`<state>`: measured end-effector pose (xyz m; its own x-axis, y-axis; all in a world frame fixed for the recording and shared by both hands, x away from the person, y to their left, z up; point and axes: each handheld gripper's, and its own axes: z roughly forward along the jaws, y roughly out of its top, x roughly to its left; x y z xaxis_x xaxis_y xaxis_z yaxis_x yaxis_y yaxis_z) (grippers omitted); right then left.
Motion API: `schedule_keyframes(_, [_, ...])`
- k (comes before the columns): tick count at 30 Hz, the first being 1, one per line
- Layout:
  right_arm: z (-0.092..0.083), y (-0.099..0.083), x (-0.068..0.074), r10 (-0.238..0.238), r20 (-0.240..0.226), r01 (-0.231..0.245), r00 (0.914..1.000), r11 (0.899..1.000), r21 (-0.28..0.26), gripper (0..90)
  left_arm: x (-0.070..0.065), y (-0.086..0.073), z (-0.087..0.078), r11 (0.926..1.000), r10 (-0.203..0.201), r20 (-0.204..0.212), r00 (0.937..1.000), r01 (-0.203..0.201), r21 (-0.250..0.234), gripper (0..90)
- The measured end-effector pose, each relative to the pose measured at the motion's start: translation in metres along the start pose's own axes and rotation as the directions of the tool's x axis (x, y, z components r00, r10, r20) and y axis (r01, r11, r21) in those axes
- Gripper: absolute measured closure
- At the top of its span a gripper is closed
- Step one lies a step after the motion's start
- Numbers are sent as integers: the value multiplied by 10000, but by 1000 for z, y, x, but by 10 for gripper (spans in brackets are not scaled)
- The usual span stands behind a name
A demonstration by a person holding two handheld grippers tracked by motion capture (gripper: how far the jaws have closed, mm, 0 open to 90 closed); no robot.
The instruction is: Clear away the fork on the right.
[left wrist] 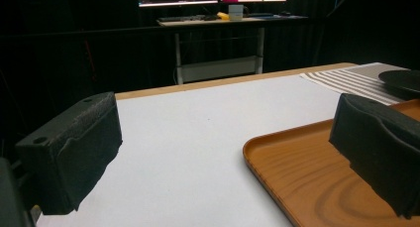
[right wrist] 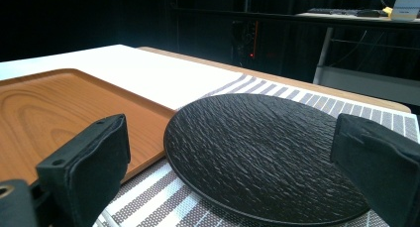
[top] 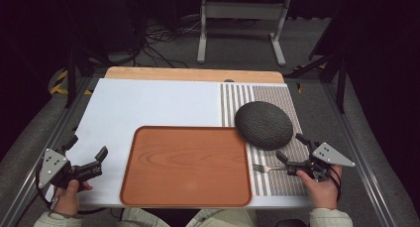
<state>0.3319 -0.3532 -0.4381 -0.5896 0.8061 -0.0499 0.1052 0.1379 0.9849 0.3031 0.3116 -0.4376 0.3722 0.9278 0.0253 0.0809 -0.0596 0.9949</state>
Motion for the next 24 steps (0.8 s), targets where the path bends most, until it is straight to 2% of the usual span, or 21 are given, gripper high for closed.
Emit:
schedule_keyframes(12, [-1, 3, 0, 144, -162, -146, 9998, 9998, -99, 26, 0, 1, -1, 10000, -11, -43, 10000, 10, -92, 3])
schedule_keyframes(19, [5, 20, -3, 160, -379, -167, 9992, 9997, -172, 25, -1, 1, -1, 9999, 8, -53, 10000, -9, -144, 3])
schedule_keyframes(24, [12, 30, -4, -52, -708, 61, 9975, 9999, 133, 23, -2, 1, -1, 9999, 104, 104, 9999, -103, -136, 3])
